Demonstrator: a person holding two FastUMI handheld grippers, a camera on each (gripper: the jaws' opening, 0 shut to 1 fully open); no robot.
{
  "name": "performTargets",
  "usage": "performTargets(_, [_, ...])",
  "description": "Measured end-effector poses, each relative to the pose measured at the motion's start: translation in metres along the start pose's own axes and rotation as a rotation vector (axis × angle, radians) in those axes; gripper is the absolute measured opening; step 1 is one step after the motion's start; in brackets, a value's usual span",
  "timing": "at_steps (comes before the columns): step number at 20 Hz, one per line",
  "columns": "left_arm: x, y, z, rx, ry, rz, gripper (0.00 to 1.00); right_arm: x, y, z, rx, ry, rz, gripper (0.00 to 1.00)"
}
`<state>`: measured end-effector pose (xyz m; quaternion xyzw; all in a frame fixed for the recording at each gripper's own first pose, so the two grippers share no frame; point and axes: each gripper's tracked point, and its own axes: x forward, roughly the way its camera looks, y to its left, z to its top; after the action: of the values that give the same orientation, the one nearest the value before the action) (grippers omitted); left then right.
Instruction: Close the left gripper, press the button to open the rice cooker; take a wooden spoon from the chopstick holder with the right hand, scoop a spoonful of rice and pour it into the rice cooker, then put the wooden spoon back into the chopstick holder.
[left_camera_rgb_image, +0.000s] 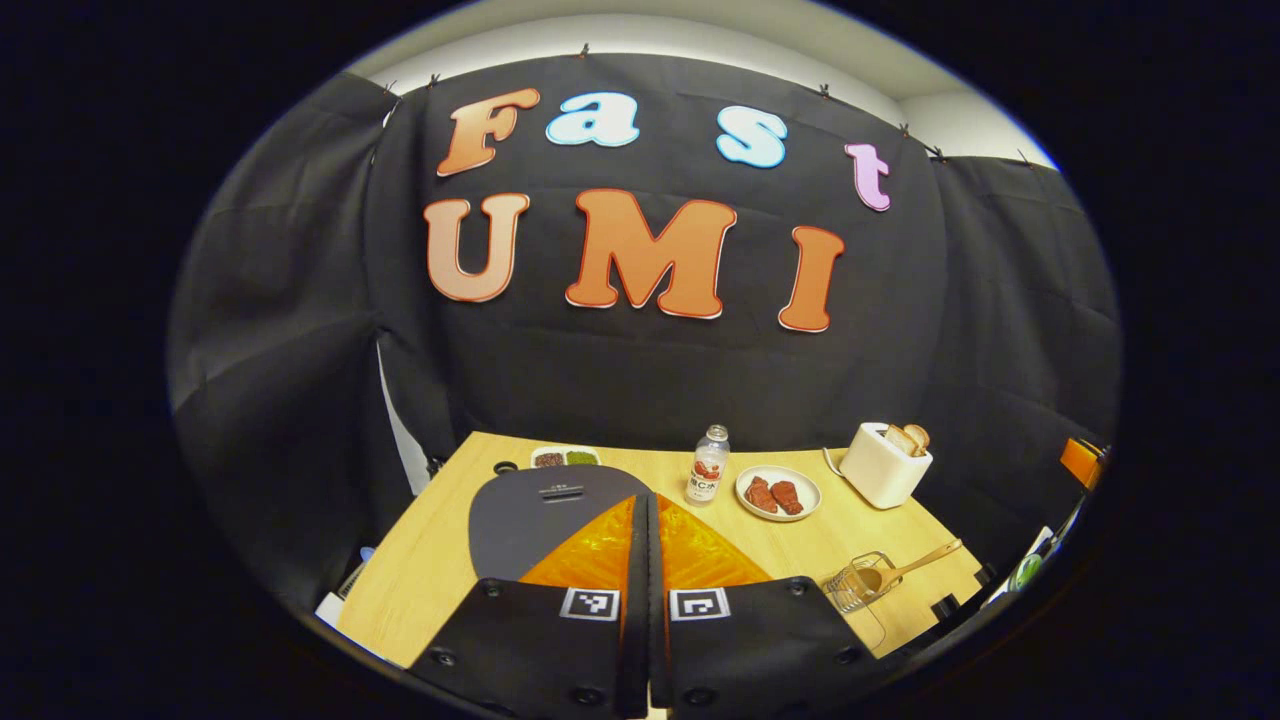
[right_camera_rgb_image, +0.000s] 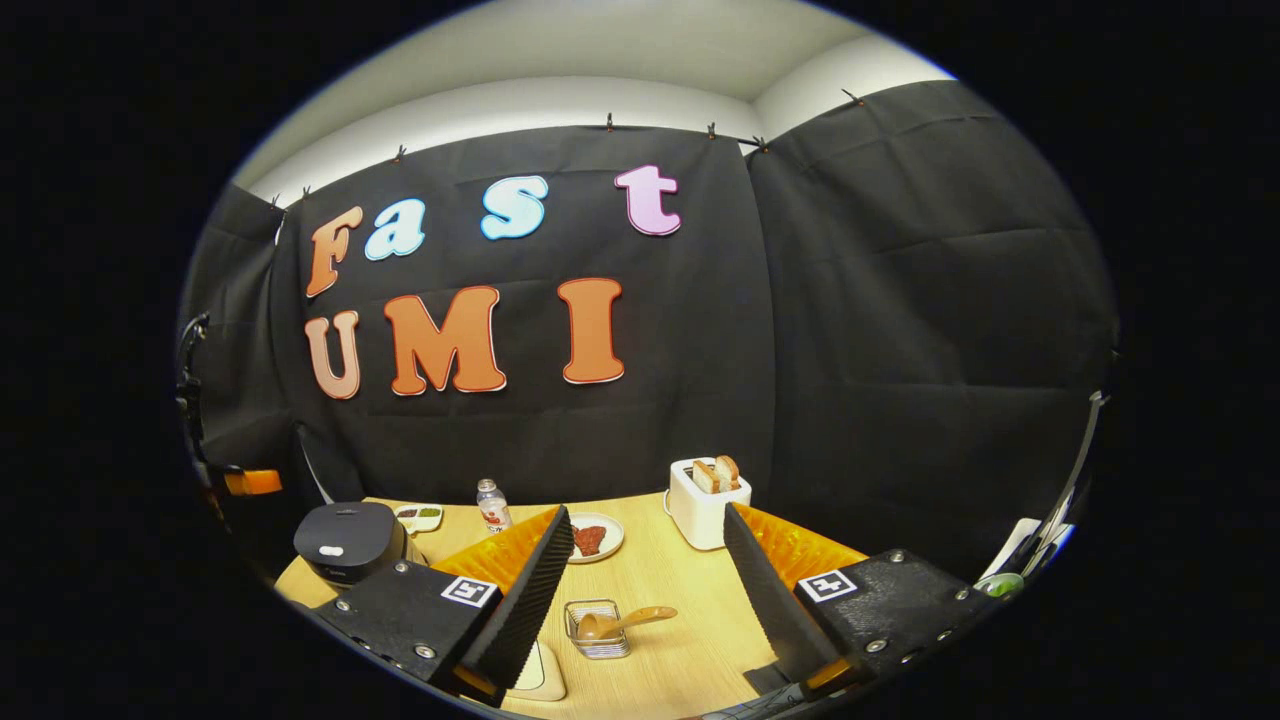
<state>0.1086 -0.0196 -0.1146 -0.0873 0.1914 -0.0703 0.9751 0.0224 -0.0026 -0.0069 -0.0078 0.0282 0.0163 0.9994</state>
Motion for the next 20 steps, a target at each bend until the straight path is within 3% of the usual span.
performTargets(7, [0.051,0.026,-0.082,-0.017,0.188,0.035,0.05,0.003,0.001,0.0,-0.012,0.002,-0.009,0.94])
performTargets(15, [0.052,0.025,-0.112,-0.007,0.26,0.038,0.02,0.005,-0.002,-0.008,-0.013,0.024,-0.021,0.94])
performTargets(16, [0.053,0.026,-0.111,-0.003,0.239,0.041,0.05,0.005,-0.001,-0.008,-0.017,0.025,-0.021,0.94])
performTargets(17, [0.052,0.025,-0.113,-0.005,0.246,0.043,0.02,0.004,-0.002,-0.009,-0.021,0.025,-0.023,0.94])
performTargets(20, [0.052,0.025,-0.12,-0.021,0.265,0.028,0.06,0.003,-0.005,-0.01,-0.022,0.027,-0.028,0.94])
